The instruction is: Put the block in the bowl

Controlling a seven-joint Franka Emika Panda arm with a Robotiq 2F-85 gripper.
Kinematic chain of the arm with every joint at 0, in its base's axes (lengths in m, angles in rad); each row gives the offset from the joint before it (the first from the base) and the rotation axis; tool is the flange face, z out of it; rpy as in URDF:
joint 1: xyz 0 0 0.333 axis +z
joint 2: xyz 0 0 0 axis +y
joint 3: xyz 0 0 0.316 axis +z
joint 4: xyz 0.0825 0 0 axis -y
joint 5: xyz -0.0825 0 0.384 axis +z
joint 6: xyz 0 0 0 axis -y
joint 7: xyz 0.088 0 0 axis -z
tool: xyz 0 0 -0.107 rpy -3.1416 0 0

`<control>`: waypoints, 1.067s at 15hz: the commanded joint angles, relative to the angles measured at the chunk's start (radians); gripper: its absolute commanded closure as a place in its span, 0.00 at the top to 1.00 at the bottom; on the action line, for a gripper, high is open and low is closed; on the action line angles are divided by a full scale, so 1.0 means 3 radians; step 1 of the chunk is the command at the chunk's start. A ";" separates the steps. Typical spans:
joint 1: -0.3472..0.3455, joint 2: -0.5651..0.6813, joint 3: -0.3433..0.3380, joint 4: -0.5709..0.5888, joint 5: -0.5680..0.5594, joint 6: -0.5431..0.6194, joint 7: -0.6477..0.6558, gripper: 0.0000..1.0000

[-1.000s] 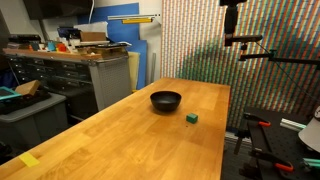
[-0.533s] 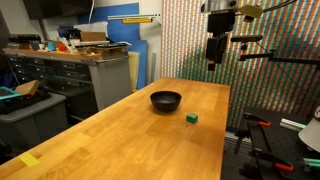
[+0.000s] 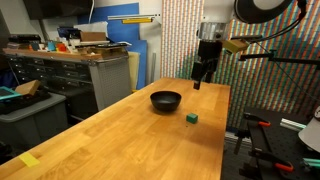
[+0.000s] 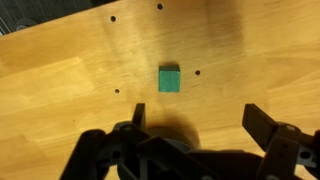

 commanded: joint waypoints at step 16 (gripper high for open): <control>0.0215 0.1561 -0.0457 0.0380 -0.0491 0.0947 0.0108 1.00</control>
